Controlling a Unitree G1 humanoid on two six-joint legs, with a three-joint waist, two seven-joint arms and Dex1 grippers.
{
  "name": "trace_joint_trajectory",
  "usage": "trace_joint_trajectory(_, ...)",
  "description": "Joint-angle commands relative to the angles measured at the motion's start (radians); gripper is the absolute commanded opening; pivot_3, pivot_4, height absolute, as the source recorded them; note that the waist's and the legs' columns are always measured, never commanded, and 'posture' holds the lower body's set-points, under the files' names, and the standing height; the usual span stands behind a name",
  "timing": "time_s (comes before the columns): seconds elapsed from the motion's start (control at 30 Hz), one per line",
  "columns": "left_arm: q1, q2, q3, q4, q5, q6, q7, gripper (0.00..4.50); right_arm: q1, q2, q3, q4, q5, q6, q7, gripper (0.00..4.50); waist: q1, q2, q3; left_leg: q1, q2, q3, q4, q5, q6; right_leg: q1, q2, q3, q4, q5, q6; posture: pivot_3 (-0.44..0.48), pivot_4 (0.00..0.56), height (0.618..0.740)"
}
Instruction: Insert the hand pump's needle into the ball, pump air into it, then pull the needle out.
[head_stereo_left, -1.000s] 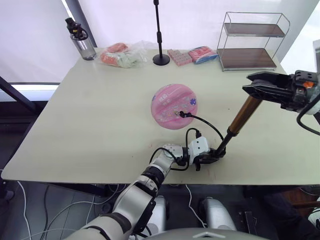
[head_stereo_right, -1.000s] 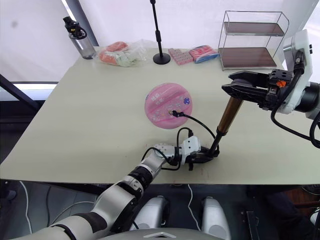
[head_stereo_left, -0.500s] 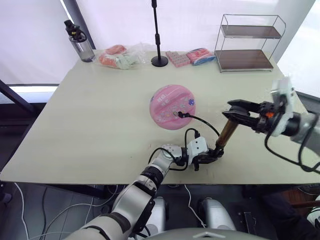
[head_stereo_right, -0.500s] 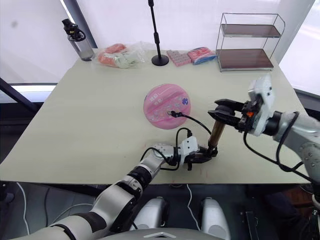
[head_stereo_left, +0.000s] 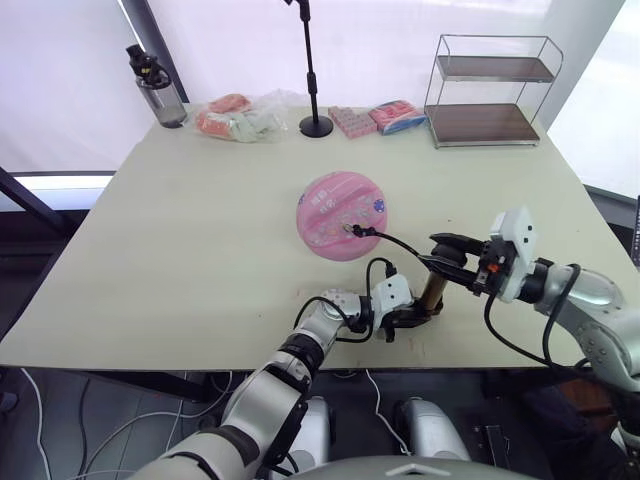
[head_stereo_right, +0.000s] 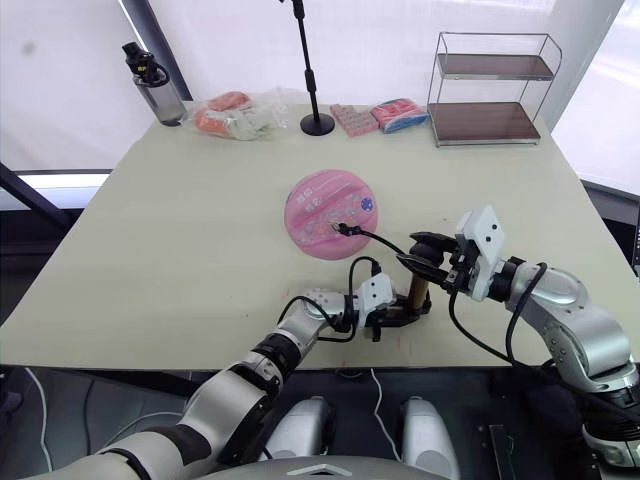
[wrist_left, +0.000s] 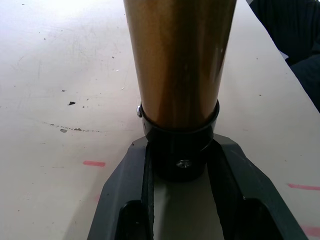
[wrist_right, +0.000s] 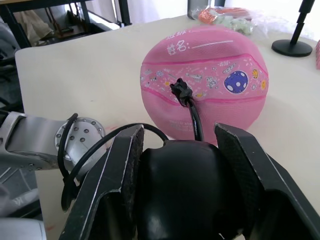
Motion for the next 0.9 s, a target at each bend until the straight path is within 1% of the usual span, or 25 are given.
trace_joint_trajectory(0.03, 0.04, 0.021, -0.019, 0.053, 0.035, 0.039, -0.012, 1.07, -0.081, -0.062, -0.131, -0.041, 0.112, 0.096, 0.009, 1.83, 0.002, 0.003, 0.004, -0.001, 0.0, 0.0, 0.0, 0.0, 0.0, -0.001, 0.0, 0.0, 0.0, 0.0, 0.0, 0.0, 0.15, 0.731)
trace_joint_trajectory(0.13, 0.042, 0.019, -0.02, 0.051, 0.035, 0.041, -0.014, 1.07, -0.146, -0.13, -0.209, -0.052, 0.193, 0.159, 0.024, 1.83, 0.007, 0.007, 0.007, -0.003, -0.001, 0.0, 0.0, 0.0, 0.0, -0.002, 0.0, 0.0, 0.0, 0.0, 0.0, 0.0, 0.15, 0.731)
trace_joint_trajectory(0.43, 0.045, 0.012, -0.022, 0.053, 0.038, 0.04, -0.014, 1.07, -0.308, -0.26, -0.346, -0.027, 0.386, 0.3, 0.007, 1.83, 0.007, 0.006, 0.012, -0.005, -0.002, 0.0, 0.0, 0.0, 0.0, -0.003, -0.002, 0.0, 0.0, 0.0, 0.0, 0.0, 0.15, 0.731)
trace_joint_trajectory(0.6, 0.044, 0.014, -0.022, 0.053, 0.039, 0.04, -0.016, 1.07, -0.381, -0.309, -0.384, 0.007, 0.458, 0.355, -0.019, 1.83, 0.007, 0.005, 0.013, -0.005, -0.002, 0.001, 0.0, 0.0, 0.0, -0.003, -0.003, 0.0, -0.001, 0.0, 0.0, 0.0, 0.15, 0.731)
trace_joint_trajectory(0.7, 0.043, 0.015, -0.022, 0.054, 0.039, 0.039, -0.016, 1.07, -0.412, -0.311, -0.393, 0.023, 0.489, 0.375, -0.045, 1.83, 0.007, 0.005, 0.015, -0.005, -0.002, 0.001, 0.0, 0.0, 0.0, -0.003, -0.003, 0.0, -0.001, 0.0, 0.0, 0.0, 0.15, 0.731)
trace_joint_trajectory(0.77, 0.043, 0.015, -0.022, 0.055, 0.04, 0.038, -0.016, 1.07, -0.39, -0.3, -0.381, 0.008, 0.488, 0.38, -0.051, 1.83, 0.007, 0.005, 0.015, -0.006, -0.003, 0.001, 0.0, 0.0, 0.0, -0.004, -0.004, 0.0, -0.001, 0.0, 0.0, 0.0, 0.15, 0.731)
trace_joint_trajectory(0.9, 0.044, 0.013, -0.022, 0.055, 0.039, 0.038, -0.015, 1.07, -0.206, -0.27, -0.293, -0.07, 0.376, 0.334, -0.005, 1.83, 0.008, 0.003, 0.013, -0.006, -0.004, 0.0, -0.001, 0.0, 0.0, -0.003, -0.004, 0.0, -0.001, 0.0, 0.0, 0.0, 0.15, 0.731)
